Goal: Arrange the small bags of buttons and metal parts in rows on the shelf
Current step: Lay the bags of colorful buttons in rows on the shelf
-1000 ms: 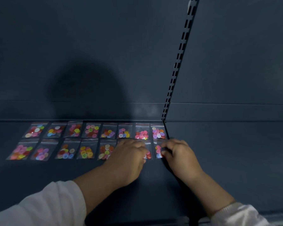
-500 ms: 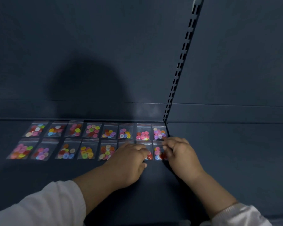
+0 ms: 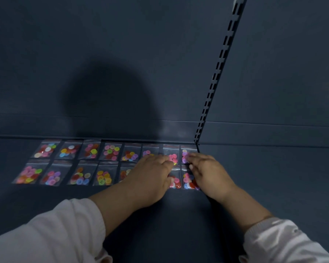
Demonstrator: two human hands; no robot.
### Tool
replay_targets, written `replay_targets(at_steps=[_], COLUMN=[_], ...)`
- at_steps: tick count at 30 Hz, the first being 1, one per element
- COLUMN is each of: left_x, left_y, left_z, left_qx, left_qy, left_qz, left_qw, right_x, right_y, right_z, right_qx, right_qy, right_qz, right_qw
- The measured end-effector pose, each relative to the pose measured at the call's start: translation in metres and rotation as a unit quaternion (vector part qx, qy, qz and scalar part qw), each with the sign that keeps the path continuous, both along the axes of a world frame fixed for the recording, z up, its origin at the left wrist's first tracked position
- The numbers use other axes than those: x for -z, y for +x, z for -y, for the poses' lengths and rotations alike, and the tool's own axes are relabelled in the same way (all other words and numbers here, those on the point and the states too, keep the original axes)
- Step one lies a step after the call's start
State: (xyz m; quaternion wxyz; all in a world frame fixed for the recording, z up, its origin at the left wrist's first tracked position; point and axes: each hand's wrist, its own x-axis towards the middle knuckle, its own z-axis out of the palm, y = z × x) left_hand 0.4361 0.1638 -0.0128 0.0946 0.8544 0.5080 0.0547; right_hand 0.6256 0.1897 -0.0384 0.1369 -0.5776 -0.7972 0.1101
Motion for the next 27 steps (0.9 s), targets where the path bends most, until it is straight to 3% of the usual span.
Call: replay_targets(at_steps=[16,27], left_x=[0.009,0.011], left_y=[0.011,0.009], left_z=[-0.029,-0.031], left_qx=[0.013,0.006], left_qy=[-0.055,-0.050], left_qz=[-0.057,-0.042], left_qw=[0.997,0.998], right_x=[0.000,-0.001], right_y=[-0.002,-0.002], right_z=[-0.008,-0.009], right_qx=[-0.028,-0.036], right_qy=[-0.002,0.004], right_qz=[0.004,-0.001], right_qw=[1.000,0.999])
